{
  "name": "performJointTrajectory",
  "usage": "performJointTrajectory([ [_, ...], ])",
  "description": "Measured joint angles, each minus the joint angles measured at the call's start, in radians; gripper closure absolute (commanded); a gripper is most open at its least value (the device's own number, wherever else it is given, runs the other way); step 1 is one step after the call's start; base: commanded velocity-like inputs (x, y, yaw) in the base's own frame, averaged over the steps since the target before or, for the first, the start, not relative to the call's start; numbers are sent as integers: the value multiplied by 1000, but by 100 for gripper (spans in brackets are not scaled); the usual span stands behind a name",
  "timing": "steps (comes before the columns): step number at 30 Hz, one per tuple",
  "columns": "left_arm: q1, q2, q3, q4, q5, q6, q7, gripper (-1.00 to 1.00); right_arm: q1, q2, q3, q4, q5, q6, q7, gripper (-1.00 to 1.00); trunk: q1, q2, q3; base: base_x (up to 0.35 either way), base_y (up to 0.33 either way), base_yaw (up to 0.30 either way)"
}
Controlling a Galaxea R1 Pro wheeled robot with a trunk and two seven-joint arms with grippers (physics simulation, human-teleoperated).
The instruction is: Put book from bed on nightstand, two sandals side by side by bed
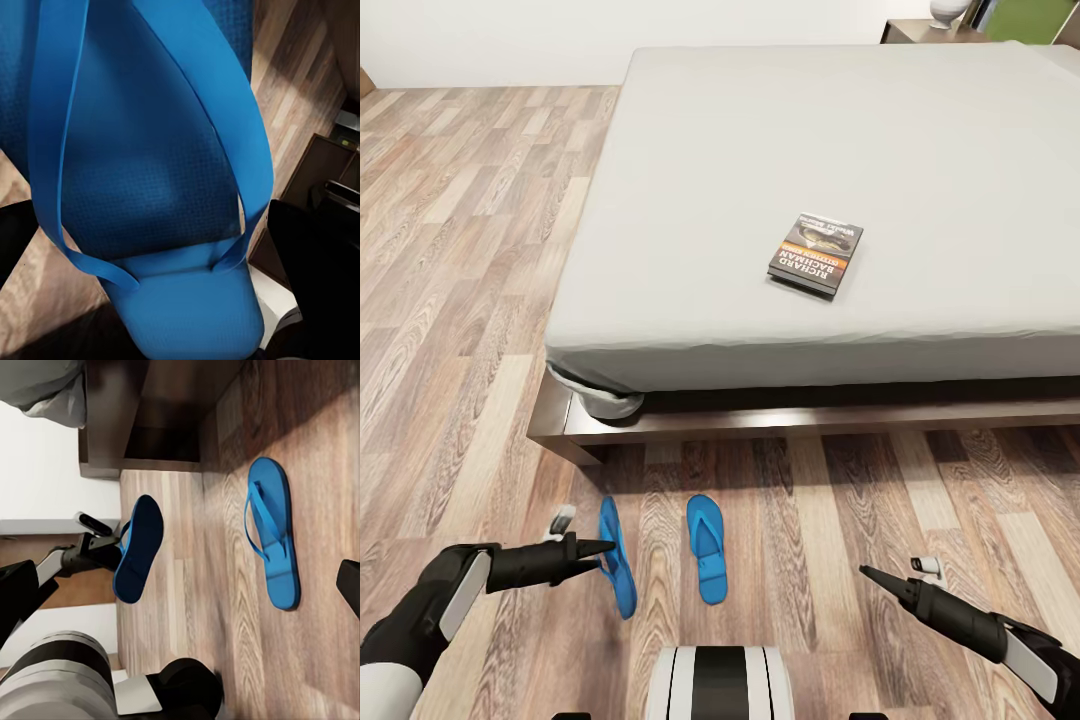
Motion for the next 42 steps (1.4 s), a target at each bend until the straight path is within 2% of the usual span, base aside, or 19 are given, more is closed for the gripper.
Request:
performJointTrajectory([
  [5,-6,-61,-4,-1,-5,-1,45,100,0,0,0,2,0,0,0,-100,0,0,0,0,0,0],
  [11,-23,-134,-5,-6,2,0,218,100,0,-1,-2,4,0,0,0,-100,0,0,0,0,0,0],
  [13,-31,-142,-5,-7,1,-1,238,100,0,-1,-2,4,0,0,0,-100,0,0,0,0,0,0],
  [18,-70,-165,-7,-6,1,-2,348,100,0,-4,-3,4,0,-1,0,-100,0,0,0,0,0,0],
  [24,-117,-189,-15,-6,3,-1,427,100,0,-7,-4,8,-1,-1,0,-100,0,0,0,0,0,0],
  [25,-122,-191,-21,-6,1,-2,435,100,0,-7,-4,15,-3,-1,0,-100,0,0,0,0,0,0],
  [30,-141,-199,-118,-5,-2,0,516,100,0,-6,-3,33,-11,-2,-1,-100,0,0,0,0,0,0],
  [33,-143,-220,-145,-3,1,2,538,100,0,-6,-3,35,-11,-1,0,-100,0,0,0,0,0,0],
  [37,-143,-239,-168,4,-10,1,586,100,0,-6,-4,36,-12,-1,-1,-100,0,0,0,0,0,0],
  [42,-144,-247,-176,8,-6,0,638,100,0,-6,-5,36,-13,-1,-1,-100,0,0,0,0,0,0],
])
